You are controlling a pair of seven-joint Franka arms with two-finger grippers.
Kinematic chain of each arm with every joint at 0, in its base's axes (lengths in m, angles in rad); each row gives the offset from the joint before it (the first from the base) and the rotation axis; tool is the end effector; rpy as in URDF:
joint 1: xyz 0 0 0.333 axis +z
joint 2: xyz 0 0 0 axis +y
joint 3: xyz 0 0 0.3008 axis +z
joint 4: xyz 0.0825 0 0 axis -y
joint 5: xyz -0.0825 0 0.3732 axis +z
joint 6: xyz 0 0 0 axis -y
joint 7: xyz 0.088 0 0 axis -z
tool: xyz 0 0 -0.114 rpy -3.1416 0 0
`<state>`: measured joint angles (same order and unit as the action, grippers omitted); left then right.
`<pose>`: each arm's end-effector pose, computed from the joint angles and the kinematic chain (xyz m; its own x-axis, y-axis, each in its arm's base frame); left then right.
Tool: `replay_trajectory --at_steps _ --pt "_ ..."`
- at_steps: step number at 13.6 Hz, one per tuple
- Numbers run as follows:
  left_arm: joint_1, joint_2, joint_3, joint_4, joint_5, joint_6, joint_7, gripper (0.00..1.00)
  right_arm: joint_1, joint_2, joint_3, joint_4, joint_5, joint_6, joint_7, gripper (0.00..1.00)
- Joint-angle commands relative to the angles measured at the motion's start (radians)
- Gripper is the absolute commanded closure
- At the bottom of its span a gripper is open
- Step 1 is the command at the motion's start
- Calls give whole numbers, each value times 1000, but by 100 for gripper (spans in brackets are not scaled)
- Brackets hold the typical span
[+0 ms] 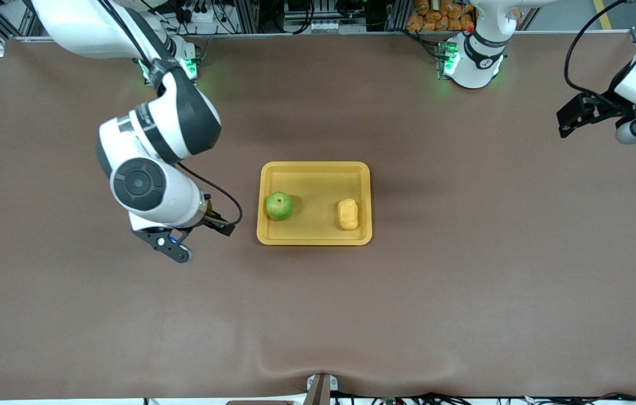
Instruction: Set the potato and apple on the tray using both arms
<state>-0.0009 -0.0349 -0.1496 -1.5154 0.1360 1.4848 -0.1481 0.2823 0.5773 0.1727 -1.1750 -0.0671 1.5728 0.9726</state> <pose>0.5210 -0.0640 0.6397 0.9996 0.0079 0.0254 0.0113 -0.9904 -0.1379 0.6266 0.2670 0.4297 0.8522 -0.5094 -0.1193 -0.4959 -0.8592 0.1257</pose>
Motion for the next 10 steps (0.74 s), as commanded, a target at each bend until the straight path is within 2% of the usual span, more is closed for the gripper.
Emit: replay_trajectory --at_steps 1,4,10 --pt "-21 -39 42 -34 -38 -6 25 0 -22 -36 5 15 -23 -42 -110 0" --pt "-19 -86 47 -88 -47 -6 25 0 -66 -86 7 15 -17 -83 -239 0" --pt "-16 -89 47 -85 -87 -54 24 0 -158 -177 7 5 -17 -180 -503 0"
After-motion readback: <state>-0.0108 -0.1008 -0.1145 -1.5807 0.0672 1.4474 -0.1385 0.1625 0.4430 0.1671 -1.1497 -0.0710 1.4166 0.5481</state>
